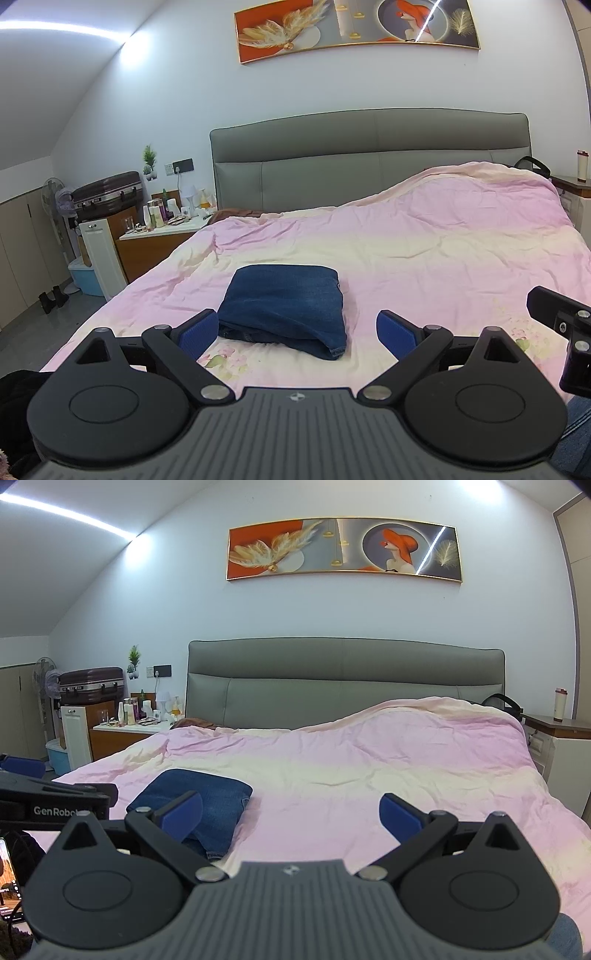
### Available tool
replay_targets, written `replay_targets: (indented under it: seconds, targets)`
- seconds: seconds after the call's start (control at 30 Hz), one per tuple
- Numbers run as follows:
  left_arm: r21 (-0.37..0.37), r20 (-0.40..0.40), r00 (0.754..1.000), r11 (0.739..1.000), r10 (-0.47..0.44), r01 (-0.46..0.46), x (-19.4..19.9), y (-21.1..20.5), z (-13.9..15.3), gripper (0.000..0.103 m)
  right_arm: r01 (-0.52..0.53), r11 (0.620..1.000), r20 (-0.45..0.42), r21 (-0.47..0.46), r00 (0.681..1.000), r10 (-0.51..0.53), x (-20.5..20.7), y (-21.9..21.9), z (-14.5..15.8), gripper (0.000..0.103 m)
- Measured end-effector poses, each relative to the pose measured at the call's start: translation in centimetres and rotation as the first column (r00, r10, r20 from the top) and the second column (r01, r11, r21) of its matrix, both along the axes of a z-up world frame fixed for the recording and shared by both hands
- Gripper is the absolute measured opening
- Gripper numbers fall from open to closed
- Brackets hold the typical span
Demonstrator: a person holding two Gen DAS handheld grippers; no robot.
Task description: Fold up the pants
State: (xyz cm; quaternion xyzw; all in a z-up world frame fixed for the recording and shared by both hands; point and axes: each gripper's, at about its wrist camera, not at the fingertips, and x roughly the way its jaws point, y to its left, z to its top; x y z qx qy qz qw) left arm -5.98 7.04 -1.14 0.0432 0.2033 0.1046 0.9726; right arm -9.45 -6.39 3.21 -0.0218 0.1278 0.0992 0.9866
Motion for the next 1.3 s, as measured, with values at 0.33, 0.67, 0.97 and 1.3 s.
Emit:
replay_targets:
  seconds: [0.33, 0.67, 0.97, 1.3]
  targets:
    - [0.008, 0.004, 1.000, 1.000, 0.003, -0.003, -0.25, 0.09, -0.09, 0.103, 0.005, 1.000, 0.002, 0.003, 1.000, -0.005, -0.05, 0.18, -0.10, 0.098]
    - [0.000, 0.006, 1.000, 1.000, -0.005, 0.005, -0.24, 0.08, -0.08, 0.103, 0.011, 1.000, 0.001, 0.005, 1.000, -0.011, -0.35, 0.43, -0.41, 0.098]
    - [-0.007, 0.005, 1.000, 1.000, -0.015, 0.015, -0.23, -0.02, 0.00, 0.103, 0.015, 1.000, 0.001, 0.005, 1.000, -0.015, -0.49, 0.45, -0.48, 0.098]
    - [-0.008, 0.007, 1.000, 1.000, -0.016, 0.016, -0.28, -0.06, 0.03, 0.103, 0.025, 1.000, -0.008, 0.009, 1.000, -0.025, -0.73, 0.84, -0.32, 0.098]
